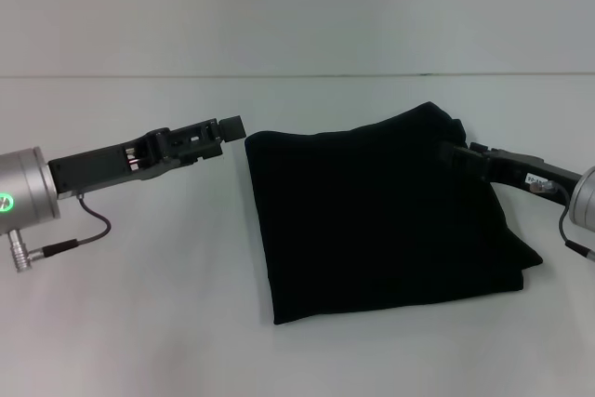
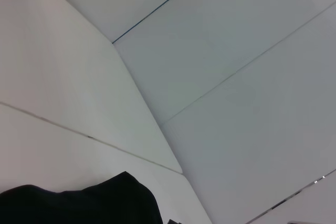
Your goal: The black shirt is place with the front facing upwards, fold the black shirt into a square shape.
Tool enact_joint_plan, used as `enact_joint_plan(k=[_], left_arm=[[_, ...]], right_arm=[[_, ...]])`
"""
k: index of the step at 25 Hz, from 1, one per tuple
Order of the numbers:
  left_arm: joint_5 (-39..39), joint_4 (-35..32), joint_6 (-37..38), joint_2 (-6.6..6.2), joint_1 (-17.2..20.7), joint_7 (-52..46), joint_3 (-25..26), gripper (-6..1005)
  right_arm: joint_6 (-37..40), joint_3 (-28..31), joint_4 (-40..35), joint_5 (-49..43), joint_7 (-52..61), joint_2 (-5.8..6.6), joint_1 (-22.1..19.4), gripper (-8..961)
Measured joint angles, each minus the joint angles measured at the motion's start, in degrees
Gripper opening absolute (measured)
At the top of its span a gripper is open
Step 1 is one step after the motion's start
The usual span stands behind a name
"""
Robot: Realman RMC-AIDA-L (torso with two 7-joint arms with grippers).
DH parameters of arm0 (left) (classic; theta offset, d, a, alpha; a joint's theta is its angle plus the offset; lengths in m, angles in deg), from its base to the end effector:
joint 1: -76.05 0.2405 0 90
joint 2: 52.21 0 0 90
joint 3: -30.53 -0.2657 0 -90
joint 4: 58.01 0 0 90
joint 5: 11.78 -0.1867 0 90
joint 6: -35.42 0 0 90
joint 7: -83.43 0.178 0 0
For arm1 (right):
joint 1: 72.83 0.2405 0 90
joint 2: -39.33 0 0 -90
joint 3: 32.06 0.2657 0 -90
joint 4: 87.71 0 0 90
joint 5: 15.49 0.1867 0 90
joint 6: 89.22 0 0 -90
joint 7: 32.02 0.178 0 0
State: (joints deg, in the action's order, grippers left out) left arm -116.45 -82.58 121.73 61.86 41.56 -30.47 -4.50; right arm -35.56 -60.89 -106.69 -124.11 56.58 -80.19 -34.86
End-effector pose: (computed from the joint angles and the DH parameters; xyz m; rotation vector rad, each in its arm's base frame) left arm -0.2347 0.3609 -0.0080 -2.3253 -1.5812 -1.1094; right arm 0.2856 0.4055 -0.0515 -2.0767 1.2407 0.6810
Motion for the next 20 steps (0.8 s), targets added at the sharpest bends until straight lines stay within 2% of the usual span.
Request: enact_joint_plan(k=[4,6,13,16,20], left_arm=[[-0.3,0.2,-0.3,0.0,-0.1,-2.1,-0.1,846],[-0.5,0.2,-0.5,-0.06,-0.3,-4.7,-0.3,845],[-5.0,0.3,-4.8,-0.88,-2.2,-18.4,-4.4,841],[-8.9,0.7,-9.1,-0.73,-3.4,-23.7,-7.1,839],[-10.3,1.3,-12.1,-0.38,-4.1,-25.7,-8.3,837]], right_arm=[[2.6,0.5,-1.1,0.4,-0.8,0.2,-0.7,661],[6.9,0.6,-2.7,1.0,-3.6,0.41,-1.9,661],[25.4,0.6,-7.6,1.5,-25.3,0.29,-9.2,656],[29.4,0.9,-7.8,1.9,-32.3,0.02,-13.3,724],[31.5,1.2,-7.4,1.8,-36.6,-0.02,-17.2,835]])
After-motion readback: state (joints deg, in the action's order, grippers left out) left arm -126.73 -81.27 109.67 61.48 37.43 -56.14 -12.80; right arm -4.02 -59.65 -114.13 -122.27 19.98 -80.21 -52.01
